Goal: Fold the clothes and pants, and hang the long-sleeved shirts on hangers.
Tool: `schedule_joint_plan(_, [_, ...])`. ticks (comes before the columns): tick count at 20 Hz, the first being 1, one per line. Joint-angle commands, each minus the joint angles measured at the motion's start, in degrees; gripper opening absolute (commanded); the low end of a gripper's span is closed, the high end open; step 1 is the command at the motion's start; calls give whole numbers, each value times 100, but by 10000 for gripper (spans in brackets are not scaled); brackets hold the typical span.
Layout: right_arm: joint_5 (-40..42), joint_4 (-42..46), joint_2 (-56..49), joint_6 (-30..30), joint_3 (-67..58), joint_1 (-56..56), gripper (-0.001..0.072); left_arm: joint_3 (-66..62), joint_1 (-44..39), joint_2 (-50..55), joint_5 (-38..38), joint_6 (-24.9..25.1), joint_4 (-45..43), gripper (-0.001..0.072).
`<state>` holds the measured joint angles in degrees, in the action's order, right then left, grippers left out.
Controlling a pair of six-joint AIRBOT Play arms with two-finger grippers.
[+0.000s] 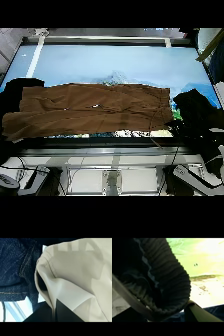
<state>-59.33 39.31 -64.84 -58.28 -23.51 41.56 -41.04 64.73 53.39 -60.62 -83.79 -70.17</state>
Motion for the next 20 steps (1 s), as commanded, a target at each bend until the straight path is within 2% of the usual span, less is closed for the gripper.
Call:
schedule_joint_plan(1, [219,-109,-109,85,-61,-22,399,2,0,-7,-28,68,-2,16])
schedule_joint_plan(2, [136,-109,-103,101,-105,-22,293,2,2,-9,-42,68,-2,16])
schedule_joint_plan(4, [-474,-94,-98,352,-297,-22,17,-11,2,-55,-48,70,-4,16])
schedule_joint_plan(5, [-951,-22,-98,463,-448,-22,22,-79,2,-101,-74,87,-22,15])
schedule_joint_plan(7, [-1985,352,-24,476,-807,-22,22,-420,0,-192,-446,535,-24,14])
schedule_joint_plan(9, [-2955,820,234,146,-1099,-22,22,-914,-7,-269,-868,667,-13,14])
schedule_joint_plan(13, [-3967,1274,1038,-671,-1462,-22,21,-1840,-575,-326,-861,573,127,13])
schedule_joint_plan(15, [-3908,1281,1235,-1073,-1690,-22,21,-2146,-1047,-271,-540,385,127,13])
schedule_joint_plan(16, [-3825,1329,1211,-1207,-1829,-22,21,-2262,-1263,-197,-221,131,125,12])
schedule_joint_plan(17, [-3628,1344,1150,-1370,-1987,-22,20,-2376,-1449,-72,52,-94,127,12])
schedule_joint_plan(20, [-2892,1266,793,-1886,-2430,-24,20,-3012,-2079,769,245,-297,122,12])
